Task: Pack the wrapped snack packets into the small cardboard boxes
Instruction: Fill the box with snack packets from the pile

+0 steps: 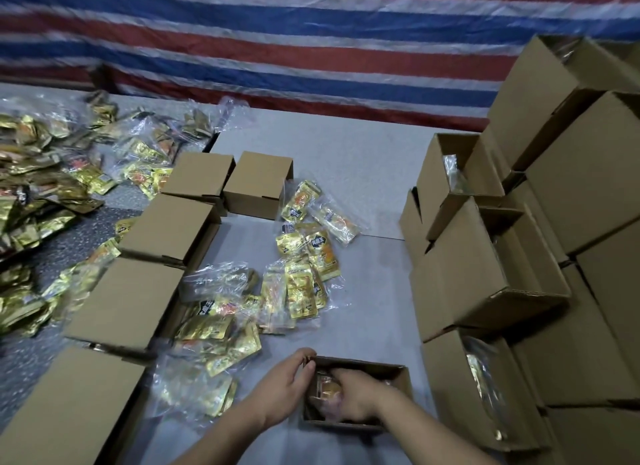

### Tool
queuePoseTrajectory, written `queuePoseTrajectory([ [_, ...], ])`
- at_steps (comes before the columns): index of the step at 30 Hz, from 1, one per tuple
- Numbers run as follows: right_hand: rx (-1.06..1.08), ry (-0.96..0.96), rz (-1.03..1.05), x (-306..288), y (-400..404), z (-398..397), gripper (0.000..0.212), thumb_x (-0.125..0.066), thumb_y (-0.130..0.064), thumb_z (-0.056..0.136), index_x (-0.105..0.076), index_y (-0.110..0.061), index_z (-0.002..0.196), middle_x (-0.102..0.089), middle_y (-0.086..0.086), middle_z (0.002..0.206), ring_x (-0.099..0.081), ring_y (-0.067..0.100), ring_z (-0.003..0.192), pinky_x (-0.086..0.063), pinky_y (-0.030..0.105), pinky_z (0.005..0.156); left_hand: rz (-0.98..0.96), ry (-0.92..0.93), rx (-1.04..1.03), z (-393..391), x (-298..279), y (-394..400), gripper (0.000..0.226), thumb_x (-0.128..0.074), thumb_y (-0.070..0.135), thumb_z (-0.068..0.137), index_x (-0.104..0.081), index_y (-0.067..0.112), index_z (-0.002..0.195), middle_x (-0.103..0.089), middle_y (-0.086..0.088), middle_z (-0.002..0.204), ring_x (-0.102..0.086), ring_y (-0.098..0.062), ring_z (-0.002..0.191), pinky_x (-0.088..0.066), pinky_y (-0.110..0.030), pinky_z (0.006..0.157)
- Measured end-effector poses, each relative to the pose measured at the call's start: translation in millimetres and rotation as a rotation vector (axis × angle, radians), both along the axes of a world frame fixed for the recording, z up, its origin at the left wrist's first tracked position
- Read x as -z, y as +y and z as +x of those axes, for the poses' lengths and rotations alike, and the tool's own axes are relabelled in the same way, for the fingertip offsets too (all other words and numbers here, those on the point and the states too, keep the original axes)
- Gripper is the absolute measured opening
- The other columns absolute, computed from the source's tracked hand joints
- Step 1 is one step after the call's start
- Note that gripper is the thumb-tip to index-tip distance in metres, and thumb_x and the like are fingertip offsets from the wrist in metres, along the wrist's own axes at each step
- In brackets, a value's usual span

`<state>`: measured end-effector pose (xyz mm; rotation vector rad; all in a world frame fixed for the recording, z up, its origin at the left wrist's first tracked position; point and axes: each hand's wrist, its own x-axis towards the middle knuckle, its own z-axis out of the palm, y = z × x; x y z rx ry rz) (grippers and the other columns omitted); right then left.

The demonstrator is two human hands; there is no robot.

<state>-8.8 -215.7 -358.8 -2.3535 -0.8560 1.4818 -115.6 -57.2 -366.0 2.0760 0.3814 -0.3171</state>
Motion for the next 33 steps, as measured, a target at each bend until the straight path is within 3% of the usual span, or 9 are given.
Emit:
queuePoseTrajectory([
  [3,-0.017,-0.004,0.008,-18.5,-17.8,12.3,0.069,-0.077,-0.026,0.073,-0.054,-0.02,0.138,-0.061,-0.005,0.131,-0.057,0.011,0.116,-0.043,0.017,0.097,-0.009,0.0,0.009,1.3,-0.7,-0.1,0.02,-0.04,0.034,0.105,-0.052,0.031,0.12,-0.062,0.01,0.11,-0.057,0.002,0.103,-0.042,-0.021,0.095],
  [6,-0.032,-0.125,0.004,-27.2,-29.7,16.0,0.03,-0.061,-0.031,0.086,-0.069,-0.021,0.113,-0.07,0.001,0.115,-0.06,0.015,0.1,-0.044,0.021,0.08,-0.001,0.001,-0.001,1.7,1.2,-0.2,0.016,-0.039,0.037,0.104,-0.049,0.037,0.117,-0.06,0.019,0.105,-0.051,0.017,0.098,-0.036,-0.005,0.085],
  [13,-0.105,0.05,-0.28,-4.9,1.9,-7.3,0.079,-0.011,-0.067,0.098,-0.038,-0.015,0.151,-0.035,0.013,0.157,-0.032,0.027,0.145,-0.022,0.036,0.116,-0.022,-0.002,-0.029,1.0,4.3,-2.6,0.012,-0.039,0.037,0.104,-0.048,0.042,0.111,-0.058,0.027,0.091,-0.055,0.011,0.092,-0.04,-0.013,0.082],
  [16,-0.08,0.003,-0.204,-11.1,-4.1,-7.2,0.067,-0.019,-0.061,0.101,-0.049,-0.019,0.144,-0.048,0.015,0.148,-0.043,0.029,0.138,-0.031,0.032,0.109,-0.016,0.029,-0.062,4.4,3.8,-1.2,0.018,-0.04,0.035,0.105,-0.046,0.041,0.12,-0.057,0.022,0.112,-0.053,0.009,0.103,-0.033,0.001,0.084],
  [18,0.05,-0.095,-0.035,-20.5,-14.1,-1.5,0.044,-0.037,-0.052,0.099,-0.069,-0.023,0.107,-0.069,0.007,0.112,-0.059,0.028,0.116,-0.044,0.025,0.089,-0.028,0.054,-0.065,9.9,3.3,0.6,0.017,-0.039,0.034,0.105,-0.045,0.043,0.117,-0.06,0.016,0.112,-0.055,0.005,0.102,-0.035,0.0,0.083],
  [20,0.196,-0.267,0.13,-32.6,-23.4,12.8,0.024,-0.049,-0.037,0.093,-0.065,-0.021,0.083,-0.067,-0.003,0.083,-0.065,0.026,0.093,-0.045,0.026,0.071,-0.057,0.08,-0.073,16.0,1.7,1.2,0.016,-0.037,0.034,0.106,-0.046,0.043,0.115,-0.063,0.01,0.11,-0.057,0.002,0.101,-0.042,-0.011,0.09],
  [25,-0.044,-0.499,0.085,-44.7,-28.9,50.8,0.044,-0.055,-0.032,0.094,-0.049,-0.02,0.136,-0.054,0.003,0.133,-0.051,0.027,0.122,-0.042,0.036,0.099,-0.068,0.124,-0.032,35.6,-7.8,0.0,0.024,-0.033,0.032,0.107,-0.047,0.035,0.126,-0.06,0.004,0.125,-0.054,-0.011,0.12,-0.039,-0.024,0.103],
  [28,-0.139,-0.504,-0.035,-32.8,-25.6,44.9,0.026,-0.051,-0.017,0.093,-0.051,-0.019,0.118,-0.062,0.013,0.118,-0.058,0.036,0.11,-0.044,0.037,0.081,-0.016,0.16,-0.02,44.9,-17.0,-5.0,0.045,-0.032,0.035,0.107,-0.035,0.017,0.149,-0.043,-0.004,0.151,-0.04,-0.015,0.138,-0.027,-0.022,0.112],
  [33,0.1,-0.544,0.007,-39.8,-39.1,32.1,0.017,-0.049,-0.012,0.089,-0.051,-0.022,0.103,-0.065,0.011,0.105,-0.061,0.036,0.098,-0.034,0.033,0.067,-0.069,0.103,-0.332,29.7,-50.1,-24.7,0.077,-0.046,0.056,0.096,-0.019,0.016,0.156,-0.03,-0.004,0.159,-0.03,-0.02,0.145,-0.025,-0.035,0.117],
])
